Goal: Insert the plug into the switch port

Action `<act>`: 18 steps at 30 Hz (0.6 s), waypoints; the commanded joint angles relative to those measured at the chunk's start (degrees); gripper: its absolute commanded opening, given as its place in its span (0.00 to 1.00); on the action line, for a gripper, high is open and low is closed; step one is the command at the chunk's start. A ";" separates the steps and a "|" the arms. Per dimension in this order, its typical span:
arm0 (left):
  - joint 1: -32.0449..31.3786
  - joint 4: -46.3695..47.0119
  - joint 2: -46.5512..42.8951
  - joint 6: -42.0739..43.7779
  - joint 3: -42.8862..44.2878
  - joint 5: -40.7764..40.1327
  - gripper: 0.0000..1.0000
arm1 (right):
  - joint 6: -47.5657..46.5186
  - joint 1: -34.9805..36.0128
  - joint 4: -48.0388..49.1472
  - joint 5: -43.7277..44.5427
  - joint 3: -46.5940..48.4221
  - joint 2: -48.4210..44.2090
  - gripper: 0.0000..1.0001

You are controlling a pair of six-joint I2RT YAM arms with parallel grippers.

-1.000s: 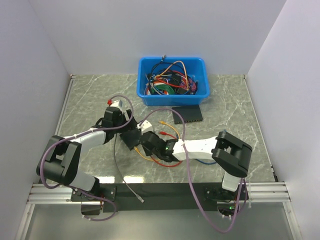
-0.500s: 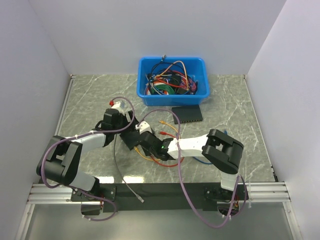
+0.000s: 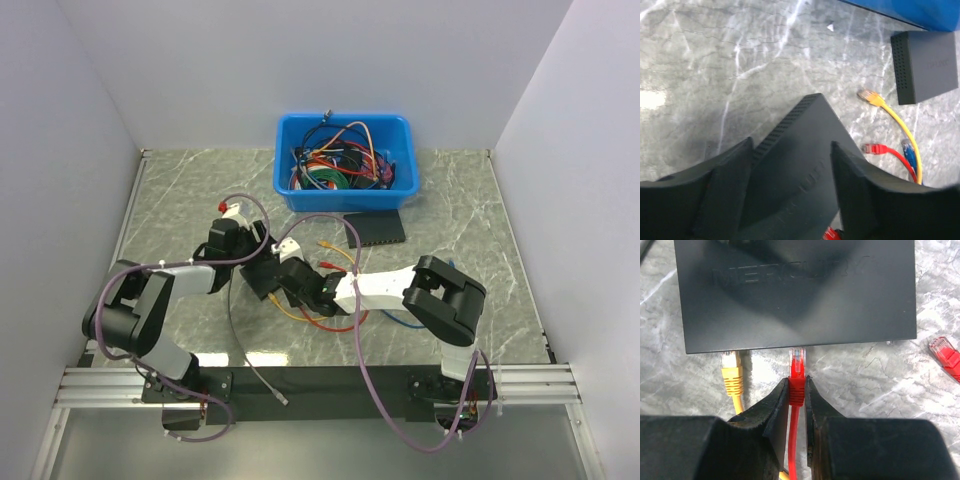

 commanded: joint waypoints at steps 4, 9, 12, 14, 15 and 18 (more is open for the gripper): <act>-0.18 1.18 2.43 -1.35 0.88 0.49 0.60 | -0.69 -0.49 0.96 0.59 2.88 0.64 0.00; -0.18 1.26 3.40 -1.08 0.80 0.66 0.57 | -0.60 -0.58 0.79 0.42 3.40 1.08 0.00; -0.18 1.79 3.40 -0.90 0.18 0.75 0.56 | -0.51 -0.67 0.61 0.33 4.02 1.52 0.00; -0.18 1.79 3.49 -0.73 -0.08 0.57 0.55 | -0.34 -0.58 0.53 0.07 4.37 1.69 0.00; -0.18 1.79 3.57 -0.82 -0.08 0.49 0.55 | -0.34 -0.58 0.44 0.06 4.54 1.69 0.00; -0.18 1.79 3.84 -0.82 -0.17 0.22 0.54 | 0.01 -0.58 0.79 -0.37 4.37 1.61 0.00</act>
